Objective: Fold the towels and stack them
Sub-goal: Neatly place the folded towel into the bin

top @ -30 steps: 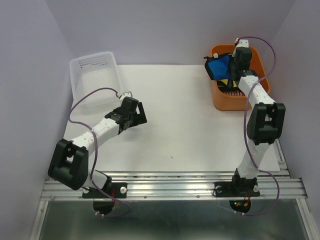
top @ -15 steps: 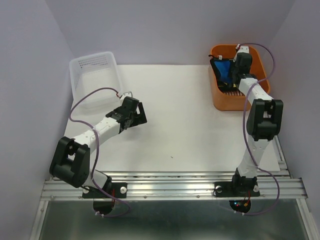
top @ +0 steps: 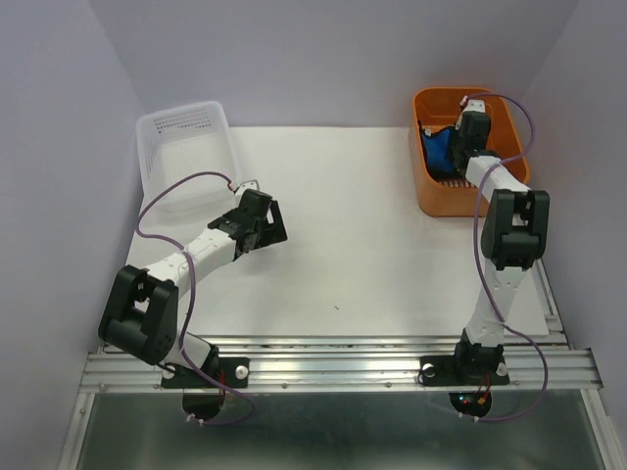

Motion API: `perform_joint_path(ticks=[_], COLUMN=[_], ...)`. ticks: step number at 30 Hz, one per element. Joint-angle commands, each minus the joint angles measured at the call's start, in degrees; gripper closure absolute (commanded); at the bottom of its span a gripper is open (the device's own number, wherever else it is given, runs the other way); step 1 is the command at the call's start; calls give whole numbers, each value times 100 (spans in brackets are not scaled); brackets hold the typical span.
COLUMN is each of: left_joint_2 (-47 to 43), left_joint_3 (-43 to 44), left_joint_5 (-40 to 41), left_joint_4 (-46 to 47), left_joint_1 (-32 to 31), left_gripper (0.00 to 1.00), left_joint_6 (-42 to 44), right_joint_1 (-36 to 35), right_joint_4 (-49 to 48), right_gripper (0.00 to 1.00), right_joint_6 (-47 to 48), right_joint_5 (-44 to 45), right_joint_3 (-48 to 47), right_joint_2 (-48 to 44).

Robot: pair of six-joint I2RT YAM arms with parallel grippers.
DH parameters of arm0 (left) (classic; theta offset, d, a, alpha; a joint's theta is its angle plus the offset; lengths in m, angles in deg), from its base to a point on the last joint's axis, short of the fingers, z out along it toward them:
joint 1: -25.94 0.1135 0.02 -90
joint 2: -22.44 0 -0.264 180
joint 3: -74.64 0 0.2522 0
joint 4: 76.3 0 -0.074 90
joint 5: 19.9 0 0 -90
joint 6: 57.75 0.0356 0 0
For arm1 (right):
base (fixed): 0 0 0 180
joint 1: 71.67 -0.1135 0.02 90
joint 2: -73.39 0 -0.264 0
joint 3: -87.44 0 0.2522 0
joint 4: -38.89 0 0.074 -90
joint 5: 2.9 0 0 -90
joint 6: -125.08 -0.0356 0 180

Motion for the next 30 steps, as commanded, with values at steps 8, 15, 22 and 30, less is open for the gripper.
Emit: perform_joint_path(ticks=[8,15,22,30], left_joint_2=[20,11,-138,-322], left_joint_3=[168,212,265,238], left_joint_5=[109,56,-76,-93], left_joint_4=[91,82,100,144], left_joint_1=[38,38,38,38], left_gripper=[1,1,1,1], left_joint_6=[95,86,95,86], right_joint_1=[146,146,146,146], right_joint_4=[-257,59,295,692], right_gripper=[99,72,42,11], right_joint_6=[78,-53,-273,-255], right_joint_5=[210,131,350,413], right_joint_3=[-161,-214,-485,-776], right_joint_2=[146,94,-161,-591])
